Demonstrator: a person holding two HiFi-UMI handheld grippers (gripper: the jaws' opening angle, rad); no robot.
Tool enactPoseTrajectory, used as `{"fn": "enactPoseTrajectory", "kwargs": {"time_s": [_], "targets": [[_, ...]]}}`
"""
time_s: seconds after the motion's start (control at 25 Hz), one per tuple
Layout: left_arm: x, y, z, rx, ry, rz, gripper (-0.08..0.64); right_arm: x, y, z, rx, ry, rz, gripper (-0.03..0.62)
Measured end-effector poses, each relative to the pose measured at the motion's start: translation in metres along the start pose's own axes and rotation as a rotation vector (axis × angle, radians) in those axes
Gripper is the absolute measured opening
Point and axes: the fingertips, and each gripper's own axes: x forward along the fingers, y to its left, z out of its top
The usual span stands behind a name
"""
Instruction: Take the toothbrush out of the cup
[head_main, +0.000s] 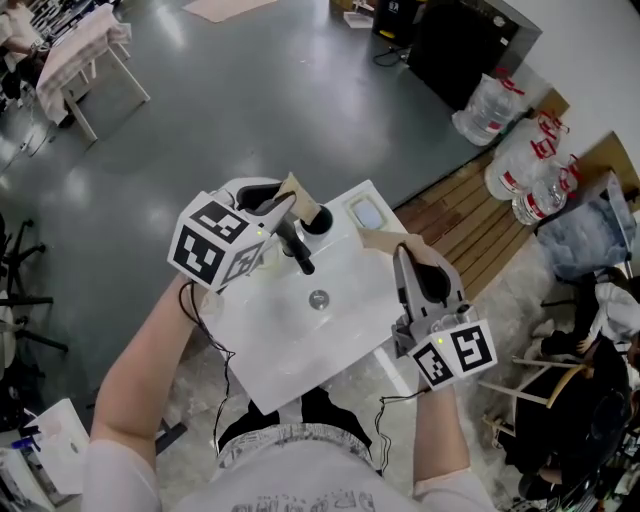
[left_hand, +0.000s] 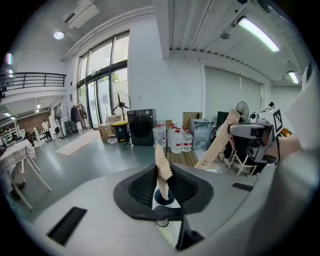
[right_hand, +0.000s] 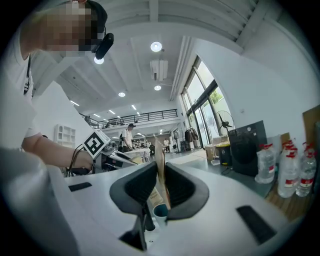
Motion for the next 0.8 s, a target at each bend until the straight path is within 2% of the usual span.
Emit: {"fn": "enactPoseTrajectory", "kwargs": {"time_s": [0.28, 0.8], "targets": [[-0.038, 0.001, 0.007, 0.024, -0.051, 0.025, 0.075, -0.002, 0.028, 0.010, -0.032, -0.008, 0.007, 0.063], [-0.140, 0.016, 0.001, 0.001, -0.143, 0.071, 0.075, -0.002, 0.099, 0.025, -0.082, -0.018, 0.027, 0.063]]}}
